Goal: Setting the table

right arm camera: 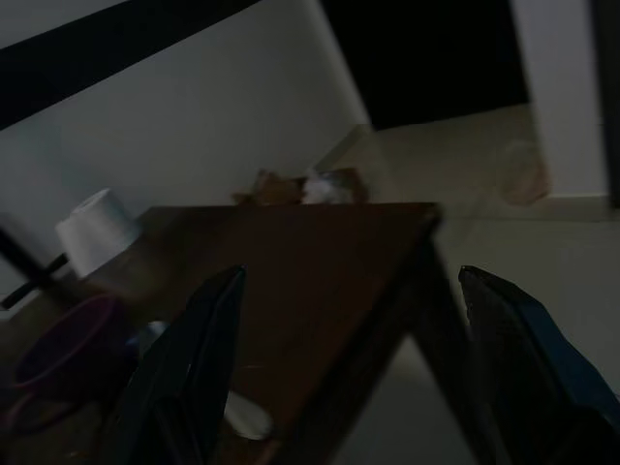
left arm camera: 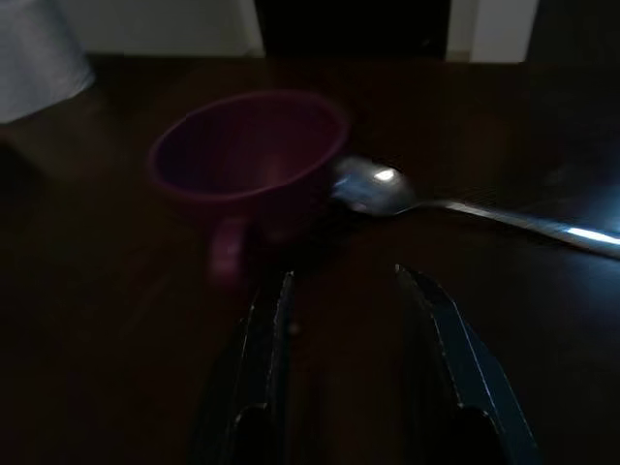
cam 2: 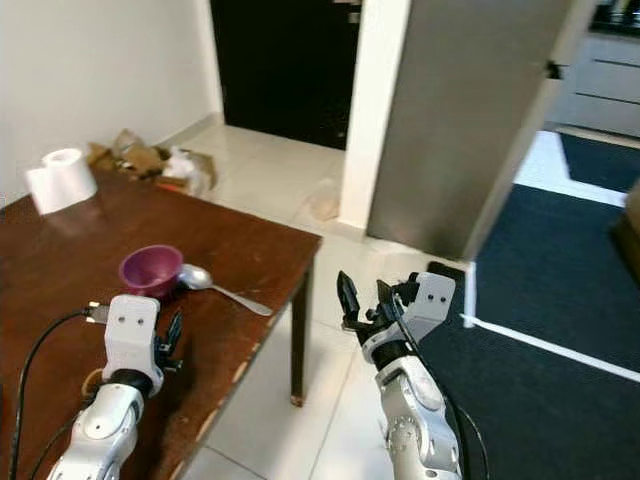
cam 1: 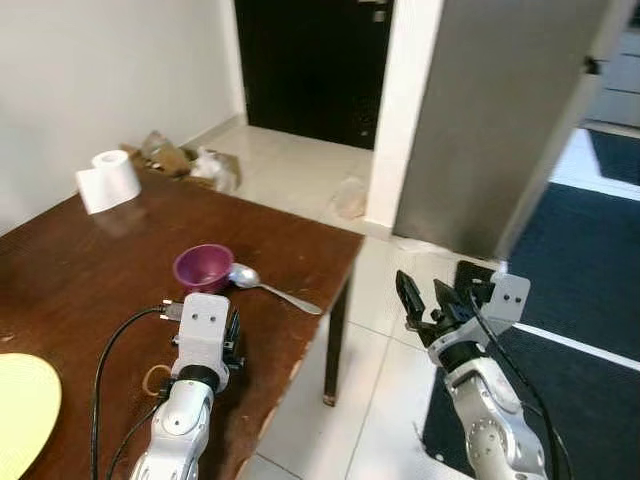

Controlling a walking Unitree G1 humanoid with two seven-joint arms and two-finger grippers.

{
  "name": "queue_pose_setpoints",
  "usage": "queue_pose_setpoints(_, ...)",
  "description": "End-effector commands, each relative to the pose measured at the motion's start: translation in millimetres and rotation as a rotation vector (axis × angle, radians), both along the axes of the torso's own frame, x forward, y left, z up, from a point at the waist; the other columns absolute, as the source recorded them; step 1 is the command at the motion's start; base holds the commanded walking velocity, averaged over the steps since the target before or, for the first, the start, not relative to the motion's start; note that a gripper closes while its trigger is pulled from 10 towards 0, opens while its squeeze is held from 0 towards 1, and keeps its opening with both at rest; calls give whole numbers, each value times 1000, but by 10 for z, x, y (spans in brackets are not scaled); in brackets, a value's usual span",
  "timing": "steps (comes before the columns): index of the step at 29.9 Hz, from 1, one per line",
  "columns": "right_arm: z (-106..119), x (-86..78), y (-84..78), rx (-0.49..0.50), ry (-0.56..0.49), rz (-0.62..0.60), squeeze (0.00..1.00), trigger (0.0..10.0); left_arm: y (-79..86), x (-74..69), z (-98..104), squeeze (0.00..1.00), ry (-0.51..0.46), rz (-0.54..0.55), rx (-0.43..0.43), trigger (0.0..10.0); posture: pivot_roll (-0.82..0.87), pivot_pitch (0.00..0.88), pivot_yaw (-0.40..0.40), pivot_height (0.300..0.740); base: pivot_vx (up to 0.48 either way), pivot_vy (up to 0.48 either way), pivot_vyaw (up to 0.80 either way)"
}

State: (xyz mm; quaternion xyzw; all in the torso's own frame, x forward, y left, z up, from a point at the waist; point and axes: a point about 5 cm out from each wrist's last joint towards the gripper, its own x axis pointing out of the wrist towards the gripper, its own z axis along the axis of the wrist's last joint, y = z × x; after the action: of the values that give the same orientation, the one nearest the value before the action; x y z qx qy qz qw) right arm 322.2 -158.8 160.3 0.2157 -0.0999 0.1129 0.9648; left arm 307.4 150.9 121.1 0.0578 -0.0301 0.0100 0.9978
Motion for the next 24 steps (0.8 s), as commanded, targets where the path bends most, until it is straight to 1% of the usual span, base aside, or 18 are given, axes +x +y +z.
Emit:
queue_pose_setpoints(1,3,-13,30,6,4,25,455,10000,24,-23,-35,0,19,6,15,10000,-8,48,47,740,0,0,781)
queue_pose_setpoints(4,12,-18,42,3,2,37,443,10000,26,-23,-34,0,20,6,16,10000,-8,48,47,740,0,0,788)
queue_pose_setpoints(5,16,-21,46,1,2,41,431,10000,25,-23,-34,0,20,6,16,10000,-8,48,47,740,0,0,781)
queue_pose_setpoints(6,19,-23,47,0,1,43,384,10000,25,-22,-34,0,21,6,17,10000,-8,48,47,740,0,0,788)
queue_pose_setpoints(7,21,-24,47,0,1,44,384,10000,25,-22,-33,0,21,5,17,10000,-8,48,47,740,0,0,788)
queue_pose_setpoints(8,22,-24,47,-1,1,44,0,10000,27,-20,-33,0,21,5,17,10000,-7,50,50,740,0,0,788)
queue_pose_setpoints(24,6,-25,5,-14,17,23,0,10000,31,-12,-31,0,23,0,21,10000,-8,50,54,740,0,0,787)
